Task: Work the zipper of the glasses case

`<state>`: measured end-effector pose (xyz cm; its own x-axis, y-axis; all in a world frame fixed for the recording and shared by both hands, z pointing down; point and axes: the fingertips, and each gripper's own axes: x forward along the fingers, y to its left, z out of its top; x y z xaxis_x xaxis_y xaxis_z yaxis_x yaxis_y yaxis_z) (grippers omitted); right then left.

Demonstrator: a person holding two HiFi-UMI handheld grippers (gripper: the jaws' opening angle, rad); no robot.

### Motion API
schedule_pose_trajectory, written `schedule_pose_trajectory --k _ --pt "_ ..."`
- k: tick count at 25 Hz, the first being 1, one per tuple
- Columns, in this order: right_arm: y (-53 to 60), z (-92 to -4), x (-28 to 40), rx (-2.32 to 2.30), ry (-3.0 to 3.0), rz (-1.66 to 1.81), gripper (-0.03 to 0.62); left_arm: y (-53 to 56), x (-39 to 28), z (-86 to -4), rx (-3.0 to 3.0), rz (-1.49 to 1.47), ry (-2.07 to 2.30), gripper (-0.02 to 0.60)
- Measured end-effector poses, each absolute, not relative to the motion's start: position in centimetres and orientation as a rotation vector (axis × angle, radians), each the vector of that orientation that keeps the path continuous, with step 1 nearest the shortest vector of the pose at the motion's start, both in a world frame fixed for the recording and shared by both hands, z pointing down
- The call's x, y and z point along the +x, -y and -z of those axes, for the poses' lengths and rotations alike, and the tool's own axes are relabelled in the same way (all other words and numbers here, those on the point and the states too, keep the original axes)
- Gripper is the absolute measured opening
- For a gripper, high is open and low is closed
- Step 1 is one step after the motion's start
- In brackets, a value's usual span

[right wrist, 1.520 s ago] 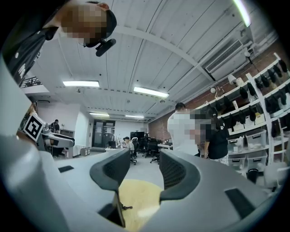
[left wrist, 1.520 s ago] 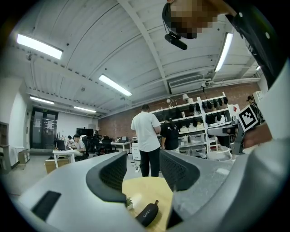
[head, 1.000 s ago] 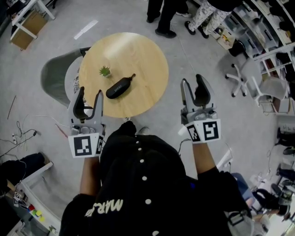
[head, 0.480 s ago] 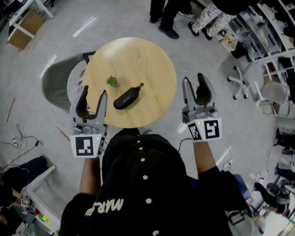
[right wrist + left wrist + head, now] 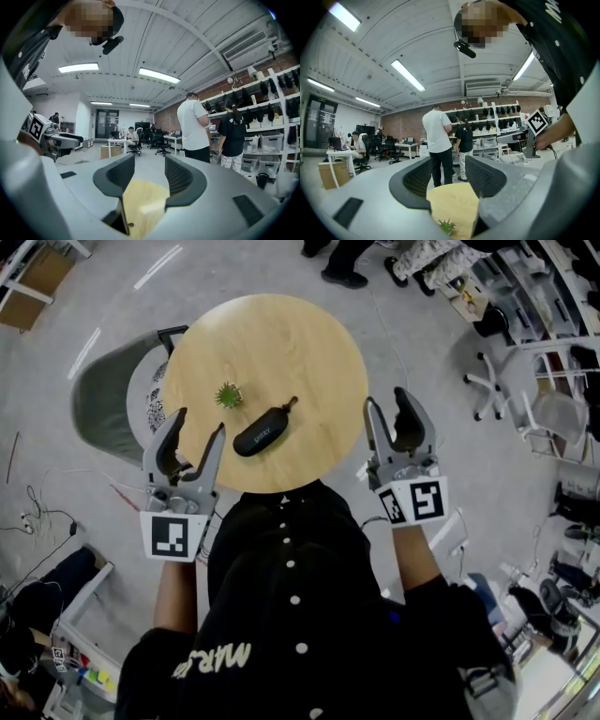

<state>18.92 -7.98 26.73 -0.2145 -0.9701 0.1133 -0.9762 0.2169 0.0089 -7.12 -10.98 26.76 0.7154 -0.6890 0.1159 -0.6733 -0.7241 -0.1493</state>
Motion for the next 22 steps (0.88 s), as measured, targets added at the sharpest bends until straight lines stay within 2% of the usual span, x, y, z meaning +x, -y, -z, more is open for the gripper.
schedule_pose_trajectory --k 9,22 --pt "10.9 -32.9 17.2 1.608 2.400 -0.128 0.183 11.4 -5.0 -32.5 -2.892 0.408 -1.053 0.215" --pt "11.8 -48.5 13.7 1.184 2.293 -0.265 0.176 8.5 -1.8 -47.3 -3.095 0.739 -0.947 0.213"
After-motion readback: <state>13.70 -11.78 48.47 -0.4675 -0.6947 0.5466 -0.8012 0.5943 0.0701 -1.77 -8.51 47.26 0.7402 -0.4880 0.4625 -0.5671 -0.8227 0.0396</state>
